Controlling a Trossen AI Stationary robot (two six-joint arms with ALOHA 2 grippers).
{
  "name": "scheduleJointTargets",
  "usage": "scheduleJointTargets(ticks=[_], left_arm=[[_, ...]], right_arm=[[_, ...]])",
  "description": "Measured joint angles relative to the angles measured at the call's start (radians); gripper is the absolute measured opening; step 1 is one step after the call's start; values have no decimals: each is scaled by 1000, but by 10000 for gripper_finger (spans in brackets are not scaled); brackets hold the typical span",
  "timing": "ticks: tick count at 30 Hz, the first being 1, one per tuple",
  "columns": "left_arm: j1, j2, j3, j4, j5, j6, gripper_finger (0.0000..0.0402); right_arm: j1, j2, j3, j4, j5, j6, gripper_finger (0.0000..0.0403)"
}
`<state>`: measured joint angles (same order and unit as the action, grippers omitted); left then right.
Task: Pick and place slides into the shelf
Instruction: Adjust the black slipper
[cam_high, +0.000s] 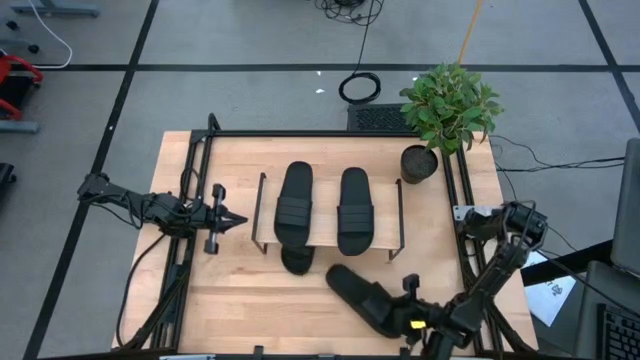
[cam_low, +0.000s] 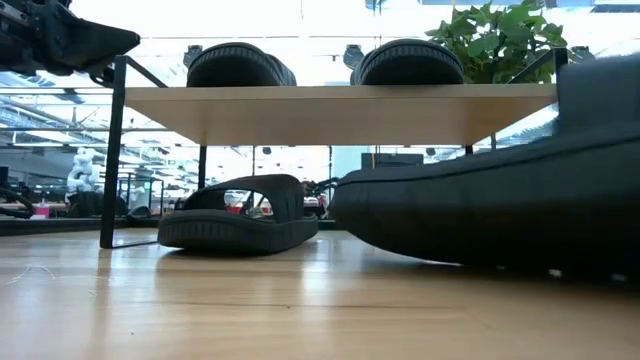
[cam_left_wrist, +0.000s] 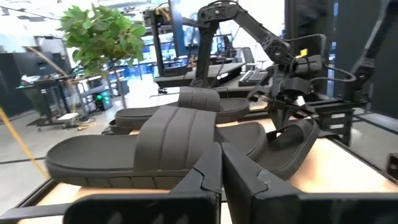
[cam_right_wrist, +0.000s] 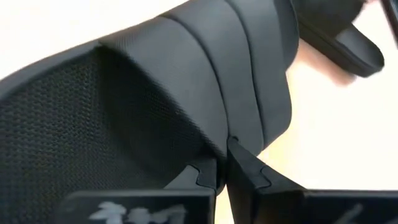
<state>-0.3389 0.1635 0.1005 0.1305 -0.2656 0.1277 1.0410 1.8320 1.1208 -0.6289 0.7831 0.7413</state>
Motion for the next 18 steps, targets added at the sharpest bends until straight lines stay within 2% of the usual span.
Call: scheduleJointTargets(ticks=[5, 8, 14, 18], left_arm=[[0, 0, 0, 2, 52, 27, 2], [0, 0, 0, 5, 58, 27, 9], [0, 0, 0, 5, 66, 16, 24], [0, 0, 0, 6, 123, 12, 30]], right_arm=[[8, 0, 0, 128, -51, -112, 10], [1, 0, 0, 167, -93, -125, 27], [-1, 0, -7, 213, -138, -102, 87], [0, 0, -15, 242, -158, -93, 135]])
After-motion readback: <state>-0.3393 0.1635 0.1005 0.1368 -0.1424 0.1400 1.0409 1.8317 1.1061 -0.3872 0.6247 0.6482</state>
